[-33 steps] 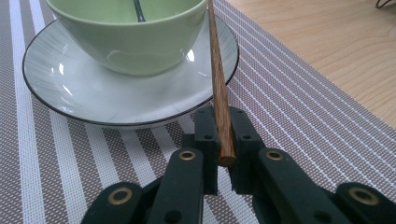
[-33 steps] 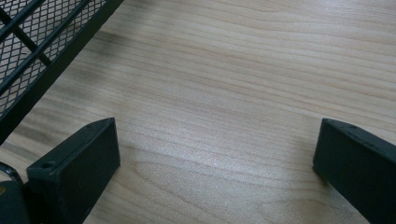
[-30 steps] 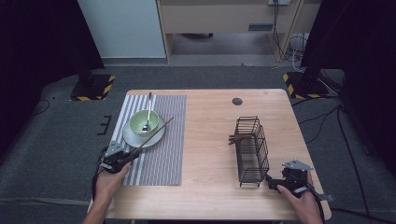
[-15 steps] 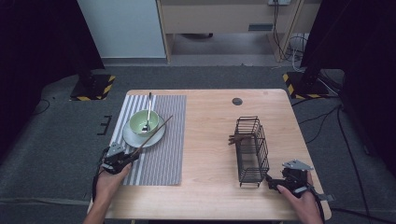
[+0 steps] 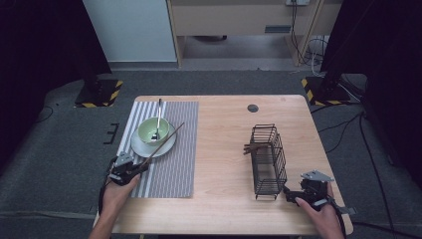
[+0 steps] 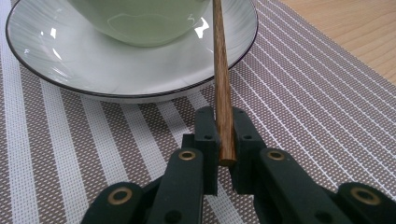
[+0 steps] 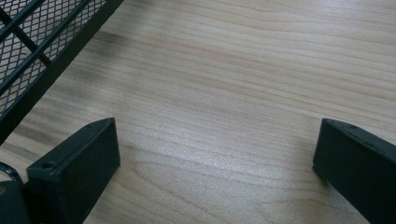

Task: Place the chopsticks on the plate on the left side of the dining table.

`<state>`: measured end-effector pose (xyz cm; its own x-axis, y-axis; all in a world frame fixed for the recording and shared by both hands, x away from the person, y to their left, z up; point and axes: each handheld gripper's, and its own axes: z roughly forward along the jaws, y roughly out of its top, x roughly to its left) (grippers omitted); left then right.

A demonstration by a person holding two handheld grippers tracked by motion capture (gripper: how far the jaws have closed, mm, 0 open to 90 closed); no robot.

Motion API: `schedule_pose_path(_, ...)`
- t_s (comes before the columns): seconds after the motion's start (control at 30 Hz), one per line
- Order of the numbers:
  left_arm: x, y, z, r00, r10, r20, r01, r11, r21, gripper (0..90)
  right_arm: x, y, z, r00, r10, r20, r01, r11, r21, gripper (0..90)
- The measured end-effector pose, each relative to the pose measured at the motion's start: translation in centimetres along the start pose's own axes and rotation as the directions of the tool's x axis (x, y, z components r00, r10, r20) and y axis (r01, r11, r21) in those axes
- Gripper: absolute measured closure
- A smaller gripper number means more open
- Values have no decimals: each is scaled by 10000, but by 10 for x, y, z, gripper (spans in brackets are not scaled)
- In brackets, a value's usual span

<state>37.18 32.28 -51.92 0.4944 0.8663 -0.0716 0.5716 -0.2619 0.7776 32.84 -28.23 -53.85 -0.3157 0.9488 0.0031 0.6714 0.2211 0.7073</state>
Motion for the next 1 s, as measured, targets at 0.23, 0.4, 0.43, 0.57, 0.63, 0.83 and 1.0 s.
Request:
schedule_pose_path(0.23,1,-1,2,10000,33,75,-33,9999,110,829,0,0,0,10000,5,-8,-5,10000,5,7)
schedule_pose_path(0.4,2,-2,2,10000,-19,33,19,10000,90,827,0,0,0,10000,0,1,0,10000,0,7)
schedule_pose_path(0.43,2,-2,2,10000,-10,25,10,10000,99,826,0,0,0,10000,0,1,0,10000,0,6)
schedule_pose_path(0.57,2,-3,2,10000,5,41,-6,9998,175,825,0,0,0,10000,0,-7,0,10000,4,7)
schedule_pose_path(0.63,2,-4,3,10000,-4,28,3,9998,183,823,0,0,0,10000,-1,-7,1,10000,3,7)
schedule_pose_path(0.83,2,-3,3,10000,9,28,-10,9999,159,819,0,0,0,10000,-1,-6,1,10000,3,7)
schedule_pose_path(1.0,2,-3,4,10000,34,24,-34,9998,175,818,0,0,0,10000,2,-7,-2,10000,4,7)
